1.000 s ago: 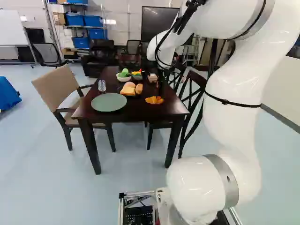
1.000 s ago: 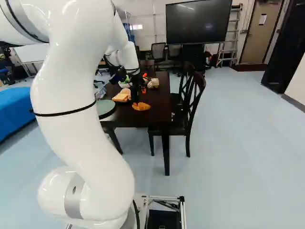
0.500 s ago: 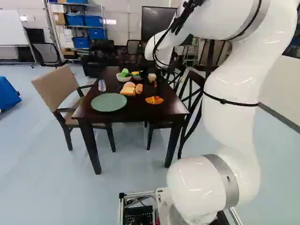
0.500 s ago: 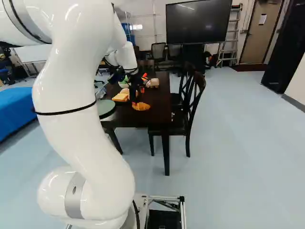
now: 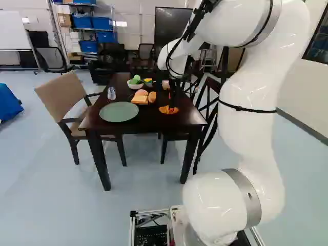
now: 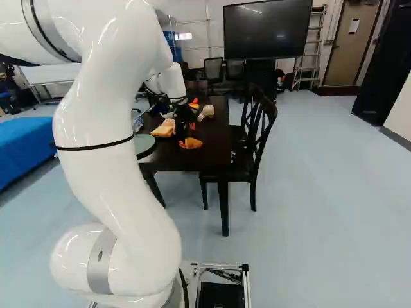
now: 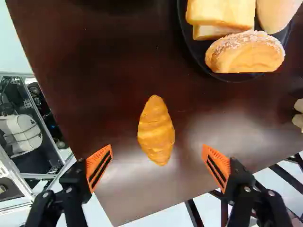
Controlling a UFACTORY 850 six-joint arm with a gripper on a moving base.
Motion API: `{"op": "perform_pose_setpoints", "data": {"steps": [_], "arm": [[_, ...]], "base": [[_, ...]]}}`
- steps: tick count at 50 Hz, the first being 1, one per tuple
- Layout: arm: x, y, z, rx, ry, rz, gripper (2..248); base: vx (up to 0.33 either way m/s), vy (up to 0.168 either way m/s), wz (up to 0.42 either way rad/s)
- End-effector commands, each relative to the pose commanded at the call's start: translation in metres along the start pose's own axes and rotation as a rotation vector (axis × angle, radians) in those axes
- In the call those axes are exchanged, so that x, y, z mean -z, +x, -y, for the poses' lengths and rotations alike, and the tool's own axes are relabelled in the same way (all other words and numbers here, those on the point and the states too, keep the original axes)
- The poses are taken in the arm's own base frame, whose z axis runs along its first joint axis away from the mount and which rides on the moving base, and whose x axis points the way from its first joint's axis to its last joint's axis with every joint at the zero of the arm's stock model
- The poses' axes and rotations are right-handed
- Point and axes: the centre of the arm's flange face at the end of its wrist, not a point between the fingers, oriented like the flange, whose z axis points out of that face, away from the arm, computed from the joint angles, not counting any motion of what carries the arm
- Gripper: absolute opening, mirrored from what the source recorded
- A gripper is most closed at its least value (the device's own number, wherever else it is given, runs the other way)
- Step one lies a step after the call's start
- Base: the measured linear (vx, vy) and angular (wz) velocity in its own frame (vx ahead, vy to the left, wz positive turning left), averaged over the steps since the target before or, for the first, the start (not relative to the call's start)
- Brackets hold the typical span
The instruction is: Move the croissant to the empty plate
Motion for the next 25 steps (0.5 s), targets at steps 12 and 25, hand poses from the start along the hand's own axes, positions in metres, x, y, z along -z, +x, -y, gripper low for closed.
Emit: {"op": "perform_pose_setpoints", "data": {"steps": [12,25], "arm": [[-0.0061,0.0003,-0.0006,0.0,0.009,0.002,247],[-0.0061,0.0003,-0.0006,0.0,0.009,0.002,247]], "base": [[0.0,0.0,0.0],[0.0,0.0,0.0]]}}
